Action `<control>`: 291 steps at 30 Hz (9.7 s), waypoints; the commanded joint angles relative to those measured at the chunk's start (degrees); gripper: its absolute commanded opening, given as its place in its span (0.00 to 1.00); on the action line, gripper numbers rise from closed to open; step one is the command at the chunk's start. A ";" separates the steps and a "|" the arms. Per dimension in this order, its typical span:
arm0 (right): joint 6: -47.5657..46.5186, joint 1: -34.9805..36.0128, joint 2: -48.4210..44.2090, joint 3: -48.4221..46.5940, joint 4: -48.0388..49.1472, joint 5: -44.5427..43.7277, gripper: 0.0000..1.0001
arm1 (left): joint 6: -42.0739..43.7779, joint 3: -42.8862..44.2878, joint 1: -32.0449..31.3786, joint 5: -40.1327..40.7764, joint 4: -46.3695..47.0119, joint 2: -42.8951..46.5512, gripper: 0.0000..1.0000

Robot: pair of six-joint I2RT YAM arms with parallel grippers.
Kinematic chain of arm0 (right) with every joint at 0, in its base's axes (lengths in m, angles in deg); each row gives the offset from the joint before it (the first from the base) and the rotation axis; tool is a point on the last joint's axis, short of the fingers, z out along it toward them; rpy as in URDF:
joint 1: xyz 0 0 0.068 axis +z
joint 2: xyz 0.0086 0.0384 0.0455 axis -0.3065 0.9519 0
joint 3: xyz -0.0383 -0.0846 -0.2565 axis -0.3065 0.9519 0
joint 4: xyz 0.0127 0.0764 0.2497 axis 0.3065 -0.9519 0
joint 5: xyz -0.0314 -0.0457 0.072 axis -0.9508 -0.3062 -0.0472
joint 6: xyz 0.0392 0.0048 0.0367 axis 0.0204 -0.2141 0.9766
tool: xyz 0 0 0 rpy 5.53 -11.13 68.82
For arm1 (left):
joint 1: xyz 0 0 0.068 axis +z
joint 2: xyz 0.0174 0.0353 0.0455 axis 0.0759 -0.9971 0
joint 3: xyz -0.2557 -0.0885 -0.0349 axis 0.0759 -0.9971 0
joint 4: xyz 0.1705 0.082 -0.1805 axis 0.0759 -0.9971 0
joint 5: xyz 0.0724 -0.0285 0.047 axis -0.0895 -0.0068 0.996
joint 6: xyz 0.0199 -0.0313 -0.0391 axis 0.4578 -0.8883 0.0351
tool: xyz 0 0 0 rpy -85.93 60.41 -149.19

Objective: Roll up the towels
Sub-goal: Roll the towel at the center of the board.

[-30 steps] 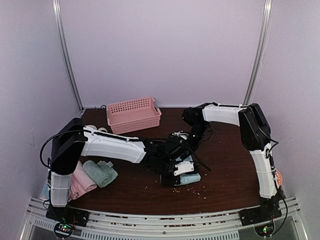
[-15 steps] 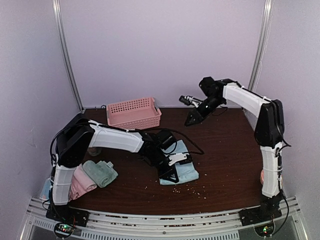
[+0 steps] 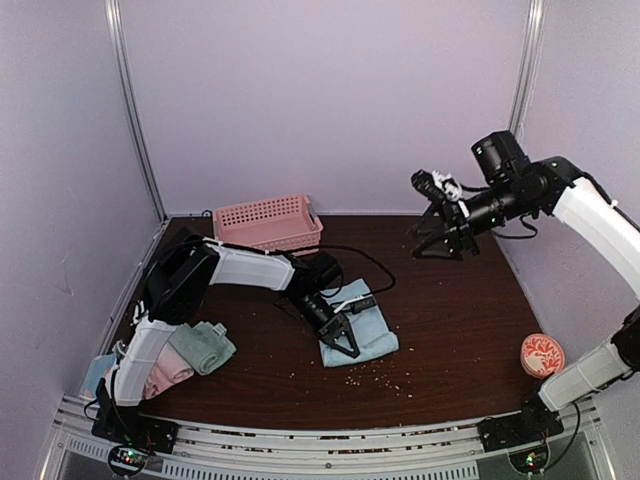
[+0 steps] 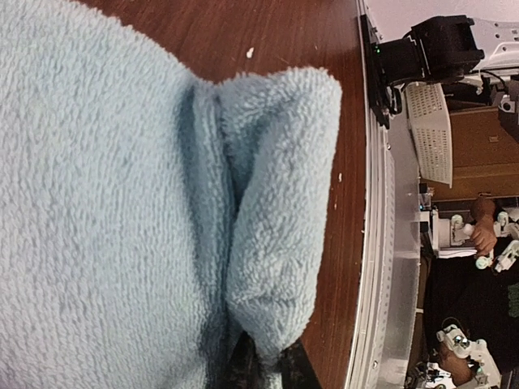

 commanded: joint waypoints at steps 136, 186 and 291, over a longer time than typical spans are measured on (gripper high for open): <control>2.83 -3.40 21.99 -22.07 -10.49 -1.43 0.44 | 2.06 -7.09 -3.12 8.62 2.51 4.09 0.06; -11.89 18.22 38.84 8.95 -7.72 -4.46 0.07 | -12.63 -19.97 3.28 38.60 18.35 27.22 0.37; 1.89 29.51 8.74 36.34 39.67 -40.03 0.55 | 4.48 -1.91 -1.83 7.64 -6.67 -2.79 0.22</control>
